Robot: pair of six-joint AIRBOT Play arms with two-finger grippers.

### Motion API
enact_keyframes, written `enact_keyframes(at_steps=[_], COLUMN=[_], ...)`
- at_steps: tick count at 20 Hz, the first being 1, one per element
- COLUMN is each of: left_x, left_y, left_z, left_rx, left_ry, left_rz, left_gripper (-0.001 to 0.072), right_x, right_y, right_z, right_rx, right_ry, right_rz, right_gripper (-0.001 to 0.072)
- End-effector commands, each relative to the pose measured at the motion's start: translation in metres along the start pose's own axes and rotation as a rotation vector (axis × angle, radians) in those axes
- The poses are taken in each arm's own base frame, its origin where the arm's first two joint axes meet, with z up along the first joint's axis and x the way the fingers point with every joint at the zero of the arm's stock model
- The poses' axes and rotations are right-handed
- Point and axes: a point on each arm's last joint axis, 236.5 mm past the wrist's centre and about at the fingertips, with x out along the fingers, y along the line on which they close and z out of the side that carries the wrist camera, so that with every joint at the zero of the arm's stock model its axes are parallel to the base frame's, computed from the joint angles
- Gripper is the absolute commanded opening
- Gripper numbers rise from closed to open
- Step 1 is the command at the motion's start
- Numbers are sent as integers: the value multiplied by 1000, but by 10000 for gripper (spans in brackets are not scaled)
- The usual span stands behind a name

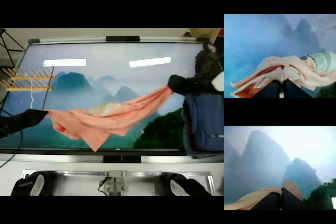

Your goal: Fold the shirts.

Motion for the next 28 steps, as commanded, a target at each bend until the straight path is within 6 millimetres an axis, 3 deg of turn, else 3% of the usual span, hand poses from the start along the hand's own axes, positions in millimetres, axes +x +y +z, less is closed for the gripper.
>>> enact_keyframes(at_steps=[1,2,3,6,9,15,20,22,24,25,26,27,28], left_x=[32,37,39,40,44,47,46,46,46,46,46,46,44], left_y=[6,5,5,14,18,20,19,19,19,19,19,19,17], left_z=[2,7,13,21,20,18,18,18,18,18,18,19,24], left_rx=[1,11,27,24,18,13,14,14,13,13,14,16,23], left_ry=[-87,-108,-128,-159,-147,-137,-137,-137,-137,-137,-138,-140,-149], left_rz=[-3,-2,4,28,35,38,37,37,37,37,37,37,35], left_gripper=[41,42,42,42,42,42,42,42,42,42,42,42,43], right_x=[90,106,111,95,81,141,167,173,180,183,186,185,181], right_y=[0,4,9,12,24,113,141,142,148,149,151,154,158], right_z=[-1,-12,-19,-57,-139,-215,-249,-255,-261,-262,-260,-256,-247], right_rx=[266,302,302,147,-14,-52,53,76,93,106,120,136,122], right_ry=[22,72,109,262,550,589,668,675,672,664,648,637,618], right_rz=[85,110,137,135,110,209,286,281,284,277,272,282,303], right_gripper=[251,600,650,648,648,647,645,556,555,453,206,62,61])
